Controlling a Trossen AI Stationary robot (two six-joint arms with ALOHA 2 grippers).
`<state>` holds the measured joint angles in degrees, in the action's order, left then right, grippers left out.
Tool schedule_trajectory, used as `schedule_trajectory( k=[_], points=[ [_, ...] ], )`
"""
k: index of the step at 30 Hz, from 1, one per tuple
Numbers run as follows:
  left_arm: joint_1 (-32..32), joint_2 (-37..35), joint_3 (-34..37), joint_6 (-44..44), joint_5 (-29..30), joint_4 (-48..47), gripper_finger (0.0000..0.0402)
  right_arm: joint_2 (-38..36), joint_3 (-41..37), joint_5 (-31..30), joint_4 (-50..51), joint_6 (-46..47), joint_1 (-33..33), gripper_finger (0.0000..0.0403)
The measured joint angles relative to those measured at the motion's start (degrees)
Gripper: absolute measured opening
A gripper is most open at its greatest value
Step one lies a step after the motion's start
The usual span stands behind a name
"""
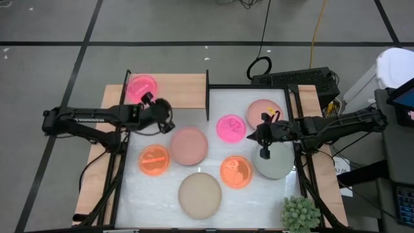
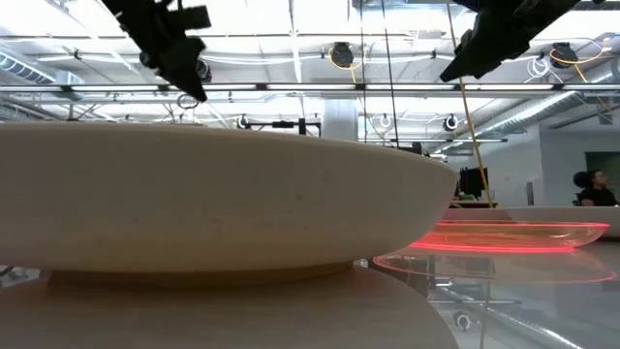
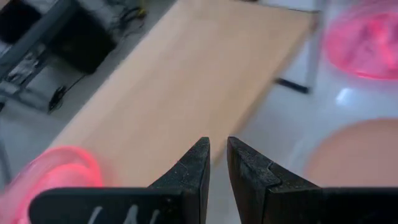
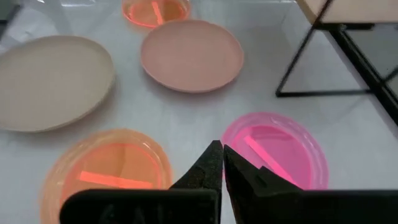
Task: Place and stack plates onto a shelf
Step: Put the top big light orange plate on the shelf
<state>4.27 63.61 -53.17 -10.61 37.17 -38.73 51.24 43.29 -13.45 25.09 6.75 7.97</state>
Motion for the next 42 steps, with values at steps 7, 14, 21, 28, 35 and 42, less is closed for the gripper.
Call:
schedule_trajectory(
  k=[7,14,21,28,35,42],
  points=[
    [-8.51,0.0,0.02,-7.42,-7.41,-1.0,0.0063,0.01,0.0,-3.21,1.74,1.92,0.01,0.0002],
    [-17.67,0.0,0.02,-14.03,-4.79,-0.43,0.0063,1.64,0.0,-8.72,6.57,5.14,0.0,0.0025],
    [-23.88,0.02,0.04,-17.54,-2.61,-0.14,0.0063,4.41,0.0,-12.42,10.39,5.88,-0.04,0.0059],
    [-28.54,0.47,0.71,-22.16,0.06,0.7,0.0063,6.42,0.0,-13.67,10.82,4.53,-0.13,0.008],
    [-33.28,0.57,7.66,-24.02,2.62,11.55,0.0063,7.21,-1.71,-17.6,12.04,4.4,-0.18,0.009],
    [-36.29,0.57,14.9,-23.33,2.95,26.34,0.0063,7.26,-6.77,-19.51,10.65,2.29,-2.45,0.01]
  ],
)
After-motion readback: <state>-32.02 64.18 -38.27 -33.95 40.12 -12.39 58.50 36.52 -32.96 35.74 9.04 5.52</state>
